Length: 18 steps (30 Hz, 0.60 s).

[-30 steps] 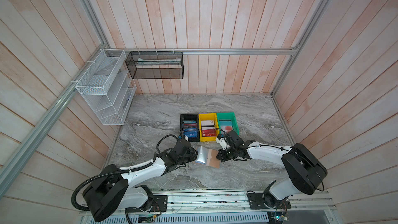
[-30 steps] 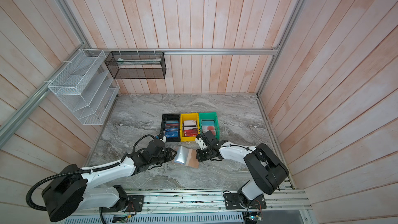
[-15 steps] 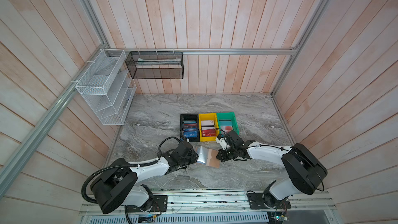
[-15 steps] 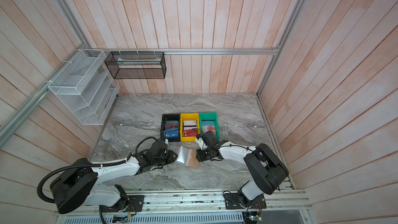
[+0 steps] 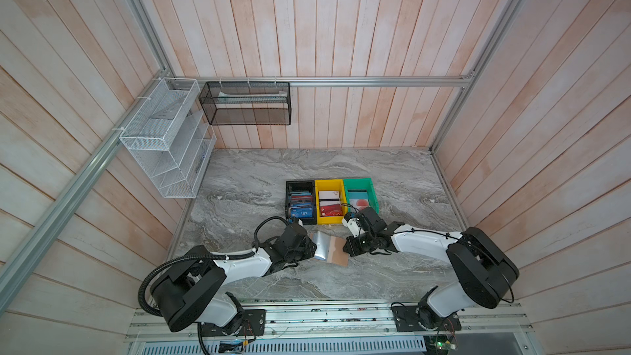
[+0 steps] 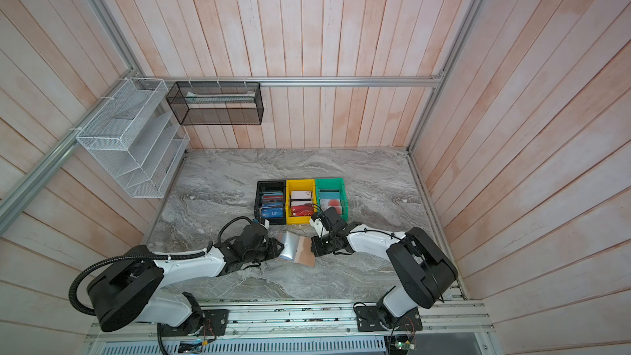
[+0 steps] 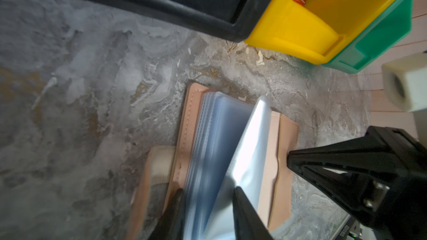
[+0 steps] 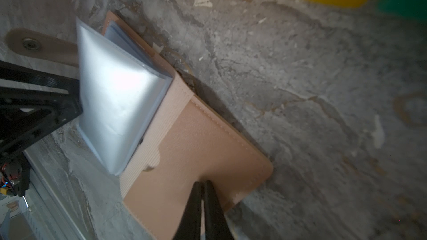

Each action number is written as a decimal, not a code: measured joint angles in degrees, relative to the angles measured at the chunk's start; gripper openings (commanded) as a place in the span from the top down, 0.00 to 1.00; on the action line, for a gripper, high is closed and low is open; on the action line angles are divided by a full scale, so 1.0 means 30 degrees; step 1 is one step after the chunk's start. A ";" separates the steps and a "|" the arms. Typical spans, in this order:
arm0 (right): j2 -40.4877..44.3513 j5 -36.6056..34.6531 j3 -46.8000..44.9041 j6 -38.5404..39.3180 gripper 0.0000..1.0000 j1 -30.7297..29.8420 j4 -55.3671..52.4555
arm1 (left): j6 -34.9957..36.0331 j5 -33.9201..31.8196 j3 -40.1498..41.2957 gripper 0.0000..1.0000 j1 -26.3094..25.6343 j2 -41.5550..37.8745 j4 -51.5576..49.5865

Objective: Take the credit cards out of the card holder
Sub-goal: Flip the card slot at the card holder.

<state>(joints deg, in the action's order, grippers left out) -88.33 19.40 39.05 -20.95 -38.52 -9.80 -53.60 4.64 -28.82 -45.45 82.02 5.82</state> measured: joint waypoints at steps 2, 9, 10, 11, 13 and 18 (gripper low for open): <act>-0.0007 0.0007 0.0000 0.0007 0.90 0.0015 0.0000 | 0.0000 0.0000 0.0000 0.63 0.0000 0.0000 0.0007; -0.0007 0.0036 0.0000 0.0051 0.90 0.0022 0.0007 | 0.0095 -0.0204 0.0000 0.63 0.0000 -0.0022 -0.0233; -0.0022 0.0051 0.0000 0.0058 0.90 0.0029 0.0007 | 0.0131 -0.0197 0.0000 0.63 0.0000 -0.0022 -0.0233; -0.0022 0.0073 0.0000 0.0058 0.90 0.0036 0.0007 | 0.0146 -0.0189 0.0000 0.63 0.0000 -0.0015 -0.0226; -0.0051 0.0080 0.0007 0.0066 0.90 0.0036 0.0007 | 0.0153 -0.0138 -0.0109 0.63 -0.0029 0.0109 -0.0211; -0.0219 0.0248 0.0160 0.0073 0.90 0.0109 -0.0160 | 0.0160 -0.0138 -0.0867 0.63 -0.0401 0.0867 -0.0219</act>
<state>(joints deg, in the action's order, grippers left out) -88.99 20.14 39.53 -20.73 -38.20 -10.28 -53.12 4.23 -31.42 -46.65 84.62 5.17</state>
